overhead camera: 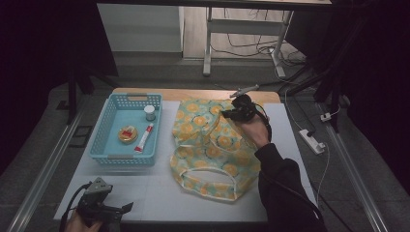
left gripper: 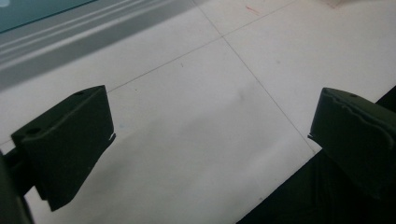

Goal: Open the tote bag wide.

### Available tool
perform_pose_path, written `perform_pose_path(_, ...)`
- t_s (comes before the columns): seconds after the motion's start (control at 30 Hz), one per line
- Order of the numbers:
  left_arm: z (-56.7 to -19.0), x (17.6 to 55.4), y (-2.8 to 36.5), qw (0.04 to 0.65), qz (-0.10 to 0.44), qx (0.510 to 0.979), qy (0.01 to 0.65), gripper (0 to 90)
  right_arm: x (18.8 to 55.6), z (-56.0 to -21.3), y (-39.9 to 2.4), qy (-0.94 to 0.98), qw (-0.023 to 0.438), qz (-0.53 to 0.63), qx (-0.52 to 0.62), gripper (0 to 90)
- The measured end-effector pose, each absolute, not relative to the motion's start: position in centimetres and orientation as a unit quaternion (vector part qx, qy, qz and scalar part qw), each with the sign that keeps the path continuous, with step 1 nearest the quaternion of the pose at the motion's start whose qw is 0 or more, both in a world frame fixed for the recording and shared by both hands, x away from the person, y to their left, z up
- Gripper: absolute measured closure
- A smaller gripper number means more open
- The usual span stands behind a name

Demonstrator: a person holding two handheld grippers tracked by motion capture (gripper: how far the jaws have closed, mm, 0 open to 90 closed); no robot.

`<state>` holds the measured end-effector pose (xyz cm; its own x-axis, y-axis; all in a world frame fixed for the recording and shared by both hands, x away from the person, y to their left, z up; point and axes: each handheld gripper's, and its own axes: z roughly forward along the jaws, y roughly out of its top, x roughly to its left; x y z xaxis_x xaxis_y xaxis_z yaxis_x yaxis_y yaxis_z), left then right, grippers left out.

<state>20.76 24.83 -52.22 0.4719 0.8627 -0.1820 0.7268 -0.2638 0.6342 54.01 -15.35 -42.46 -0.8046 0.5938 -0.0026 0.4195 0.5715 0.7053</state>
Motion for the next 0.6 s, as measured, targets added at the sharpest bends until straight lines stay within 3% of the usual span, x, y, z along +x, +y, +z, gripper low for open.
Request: perform_pose_path(0.6, -52.2, 20.7, 24.8, 0.336, 0.098, 0.79, 0.503, 0.0, 56.1, -49.5, -14.7, 0.892, 0.109, 0.313, 0.309, 90.0)
